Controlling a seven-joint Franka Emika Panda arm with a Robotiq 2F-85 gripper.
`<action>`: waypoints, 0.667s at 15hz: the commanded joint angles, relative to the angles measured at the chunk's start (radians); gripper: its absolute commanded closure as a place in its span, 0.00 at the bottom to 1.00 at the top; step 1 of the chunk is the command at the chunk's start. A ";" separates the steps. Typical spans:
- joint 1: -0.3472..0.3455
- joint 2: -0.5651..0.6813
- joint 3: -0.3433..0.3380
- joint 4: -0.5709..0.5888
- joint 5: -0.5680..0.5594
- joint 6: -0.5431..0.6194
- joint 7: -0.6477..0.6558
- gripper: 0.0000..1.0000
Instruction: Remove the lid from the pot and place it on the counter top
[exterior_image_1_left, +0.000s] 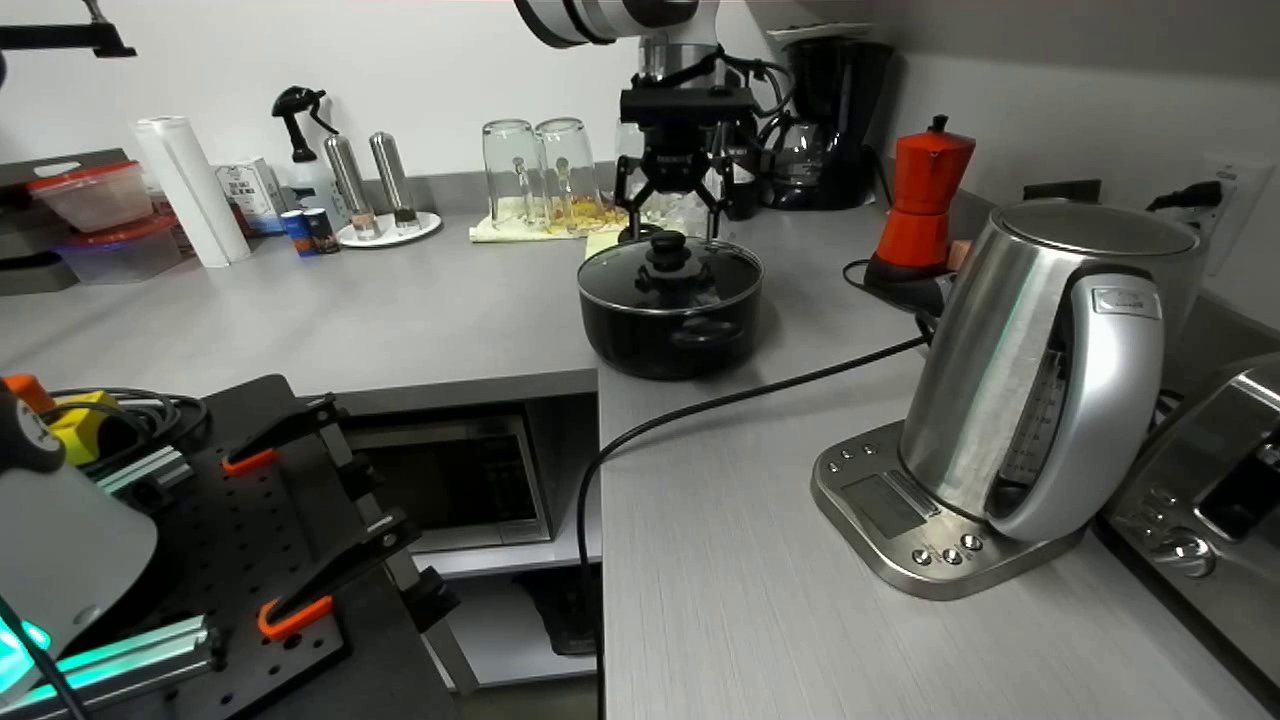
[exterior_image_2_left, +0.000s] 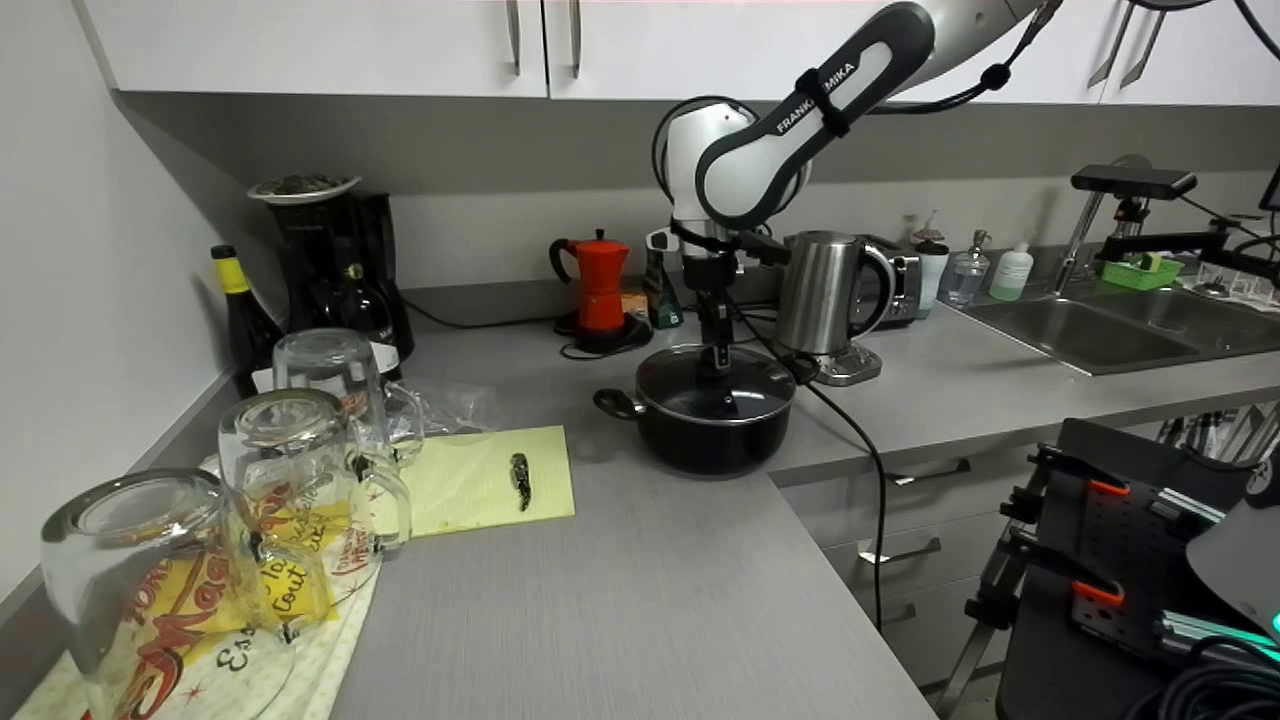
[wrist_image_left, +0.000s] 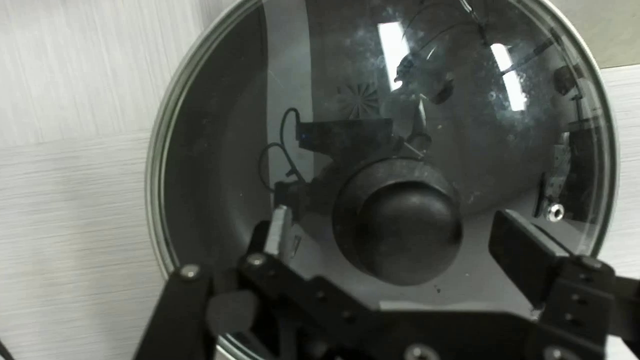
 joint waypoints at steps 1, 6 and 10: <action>-0.011 -0.010 0.011 -0.031 0.029 0.030 -0.034 0.25; -0.013 -0.018 0.013 -0.044 0.034 0.039 -0.033 0.56; -0.016 -0.043 0.013 -0.055 0.038 0.048 -0.031 0.75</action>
